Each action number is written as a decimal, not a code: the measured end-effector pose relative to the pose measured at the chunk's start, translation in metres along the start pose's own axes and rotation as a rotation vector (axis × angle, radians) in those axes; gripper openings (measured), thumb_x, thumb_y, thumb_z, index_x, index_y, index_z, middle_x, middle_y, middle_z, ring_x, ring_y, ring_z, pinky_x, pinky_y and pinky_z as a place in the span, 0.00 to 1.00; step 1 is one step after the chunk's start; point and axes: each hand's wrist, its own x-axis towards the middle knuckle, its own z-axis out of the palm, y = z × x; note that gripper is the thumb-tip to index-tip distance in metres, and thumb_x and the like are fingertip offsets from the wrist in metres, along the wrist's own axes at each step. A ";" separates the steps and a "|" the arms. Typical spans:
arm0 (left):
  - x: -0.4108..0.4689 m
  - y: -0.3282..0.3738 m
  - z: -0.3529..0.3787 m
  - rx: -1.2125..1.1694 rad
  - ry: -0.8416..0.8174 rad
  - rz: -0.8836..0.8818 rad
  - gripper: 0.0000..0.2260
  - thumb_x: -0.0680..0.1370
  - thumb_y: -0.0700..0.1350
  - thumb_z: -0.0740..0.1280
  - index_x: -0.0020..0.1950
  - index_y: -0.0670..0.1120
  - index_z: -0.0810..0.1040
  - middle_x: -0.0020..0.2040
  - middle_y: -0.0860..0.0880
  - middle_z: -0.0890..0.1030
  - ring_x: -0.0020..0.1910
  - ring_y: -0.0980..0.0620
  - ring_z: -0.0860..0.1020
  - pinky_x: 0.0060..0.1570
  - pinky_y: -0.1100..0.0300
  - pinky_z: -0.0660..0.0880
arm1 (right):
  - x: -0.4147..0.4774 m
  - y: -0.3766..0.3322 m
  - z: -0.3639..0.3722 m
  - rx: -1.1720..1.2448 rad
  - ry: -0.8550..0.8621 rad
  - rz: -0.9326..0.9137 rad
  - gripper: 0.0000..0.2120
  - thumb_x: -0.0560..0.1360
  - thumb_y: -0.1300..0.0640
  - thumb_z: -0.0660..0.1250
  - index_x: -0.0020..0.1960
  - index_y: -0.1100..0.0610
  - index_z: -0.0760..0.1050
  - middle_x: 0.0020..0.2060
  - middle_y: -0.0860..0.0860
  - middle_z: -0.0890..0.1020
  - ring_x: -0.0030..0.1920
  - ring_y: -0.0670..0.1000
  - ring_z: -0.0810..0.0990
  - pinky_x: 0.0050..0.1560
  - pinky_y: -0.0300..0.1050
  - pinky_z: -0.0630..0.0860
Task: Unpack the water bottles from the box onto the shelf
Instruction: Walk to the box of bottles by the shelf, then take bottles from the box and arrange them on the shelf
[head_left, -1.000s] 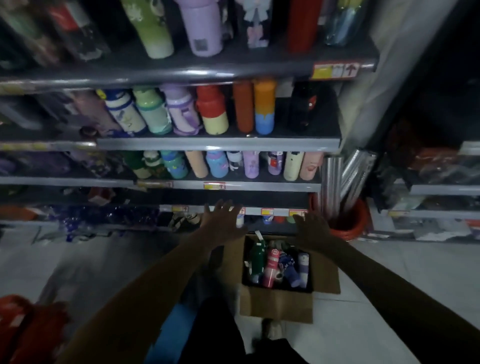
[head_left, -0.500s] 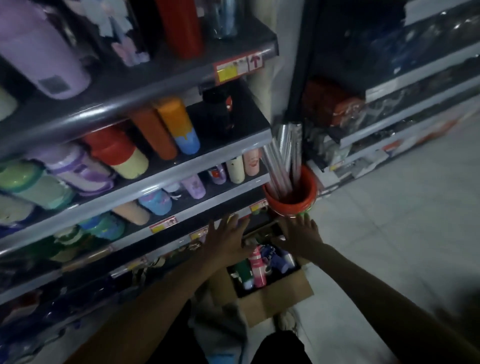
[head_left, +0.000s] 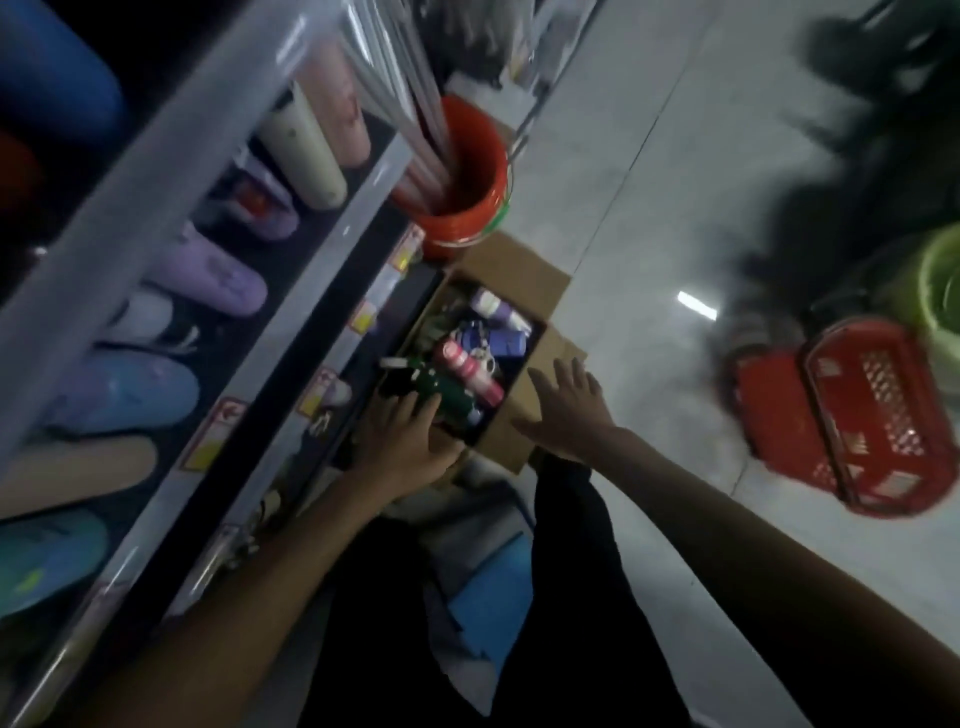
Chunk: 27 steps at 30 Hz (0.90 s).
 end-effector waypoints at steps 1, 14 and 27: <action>-0.003 -0.004 0.014 -0.017 -0.018 -0.002 0.39 0.76 0.71 0.58 0.83 0.54 0.55 0.83 0.48 0.55 0.81 0.43 0.54 0.77 0.43 0.54 | -0.001 -0.002 0.015 0.014 -0.016 0.004 0.41 0.77 0.34 0.63 0.82 0.51 0.53 0.80 0.62 0.54 0.80 0.66 0.49 0.78 0.59 0.51; 0.112 -0.042 0.180 -0.118 -0.003 -0.174 0.37 0.79 0.64 0.63 0.83 0.50 0.54 0.83 0.44 0.55 0.79 0.39 0.59 0.75 0.40 0.55 | 0.142 0.026 0.191 0.040 -0.128 -0.113 0.36 0.78 0.39 0.64 0.80 0.52 0.56 0.77 0.61 0.62 0.79 0.66 0.56 0.77 0.61 0.57; 0.279 -0.101 0.281 -0.059 0.184 -0.040 0.43 0.72 0.68 0.59 0.83 0.51 0.54 0.81 0.44 0.57 0.79 0.39 0.58 0.73 0.40 0.60 | 0.312 0.023 0.285 -0.430 -0.033 -0.456 0.31 0.77 0.47 0.70 0.76 0.55 0.67 0.74 0.64 0.65 0.75 0.68 0.64 0.66 0.62 0.72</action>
